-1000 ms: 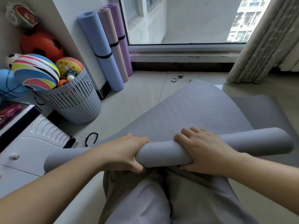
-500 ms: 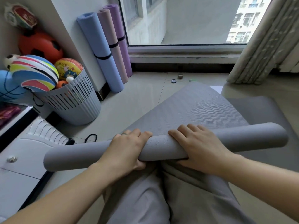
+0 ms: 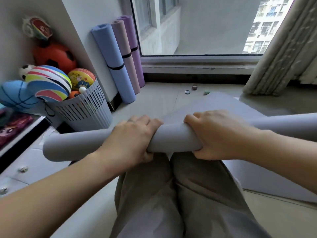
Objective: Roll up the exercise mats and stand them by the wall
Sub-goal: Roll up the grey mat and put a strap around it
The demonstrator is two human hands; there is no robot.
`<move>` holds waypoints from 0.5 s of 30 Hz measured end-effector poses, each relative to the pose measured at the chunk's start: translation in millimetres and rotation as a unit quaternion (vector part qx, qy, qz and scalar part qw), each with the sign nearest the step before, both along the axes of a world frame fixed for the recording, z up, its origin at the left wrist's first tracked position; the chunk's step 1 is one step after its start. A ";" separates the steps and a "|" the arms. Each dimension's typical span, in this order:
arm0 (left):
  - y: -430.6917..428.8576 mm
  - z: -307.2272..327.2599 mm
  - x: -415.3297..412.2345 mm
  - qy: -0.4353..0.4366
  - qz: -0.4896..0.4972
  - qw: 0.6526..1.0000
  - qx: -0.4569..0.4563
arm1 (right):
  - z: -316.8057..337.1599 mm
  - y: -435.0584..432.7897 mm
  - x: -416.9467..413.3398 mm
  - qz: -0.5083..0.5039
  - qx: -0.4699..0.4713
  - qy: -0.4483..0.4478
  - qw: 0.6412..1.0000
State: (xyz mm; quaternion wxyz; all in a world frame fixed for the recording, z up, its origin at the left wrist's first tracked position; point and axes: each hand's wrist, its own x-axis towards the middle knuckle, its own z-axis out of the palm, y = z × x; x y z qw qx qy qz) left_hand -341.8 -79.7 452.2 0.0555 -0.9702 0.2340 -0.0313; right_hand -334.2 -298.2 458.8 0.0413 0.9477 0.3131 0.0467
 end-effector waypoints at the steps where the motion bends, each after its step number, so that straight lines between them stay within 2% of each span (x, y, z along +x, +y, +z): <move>1: -0.5 -5.4 -11.0 0.029 -0.011 0.999 0.011 | -6.5 0.4 -10.8 0.007 -0.007 0.032 0.999; 3: 0.7 -17.7 -26.2 0.066 -0.028 0.997 0.026 | -18.6 2.5 -26.0 0.003 -0.013 0.090 0.996; 9: 5.0 -51.9 -47.5 0.083 -0.053 0.994 0.042 | -50.6 1.9 -30.4 0.001 -0.005 0.204 0.979; 12: 12.1 -71.5 -49.9 0.029 -0.071 0.996 0.039 | -53.8 2.1 -23.9 0.002 0.009 0.266 0.964; 15: 4.4 -66.5 -39.4 0.056 -0.039 0.997 0.025 | -52.1 3.4 -13.0 -0.017 -0.004 0.309 0.951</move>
